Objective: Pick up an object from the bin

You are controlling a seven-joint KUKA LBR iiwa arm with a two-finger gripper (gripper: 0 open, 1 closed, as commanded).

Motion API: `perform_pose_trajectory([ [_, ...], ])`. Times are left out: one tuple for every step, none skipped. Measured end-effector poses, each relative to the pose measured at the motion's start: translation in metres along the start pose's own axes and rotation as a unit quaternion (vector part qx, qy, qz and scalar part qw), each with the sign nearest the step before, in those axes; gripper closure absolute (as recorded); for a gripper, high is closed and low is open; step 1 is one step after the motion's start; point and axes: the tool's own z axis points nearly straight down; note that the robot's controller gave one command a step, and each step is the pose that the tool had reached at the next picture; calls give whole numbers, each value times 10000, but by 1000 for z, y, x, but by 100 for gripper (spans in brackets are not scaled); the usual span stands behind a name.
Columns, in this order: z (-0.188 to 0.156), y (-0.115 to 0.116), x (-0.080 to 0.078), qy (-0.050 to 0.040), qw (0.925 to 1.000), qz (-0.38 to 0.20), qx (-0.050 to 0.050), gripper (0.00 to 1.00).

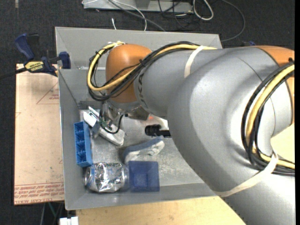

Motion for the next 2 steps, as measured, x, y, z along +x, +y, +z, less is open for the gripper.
perform_pose_trajectory([
  [-31,-2,1,27,10000,-4,44,100],
  [-67,-2,1,28,10000,-15,49,100],
])
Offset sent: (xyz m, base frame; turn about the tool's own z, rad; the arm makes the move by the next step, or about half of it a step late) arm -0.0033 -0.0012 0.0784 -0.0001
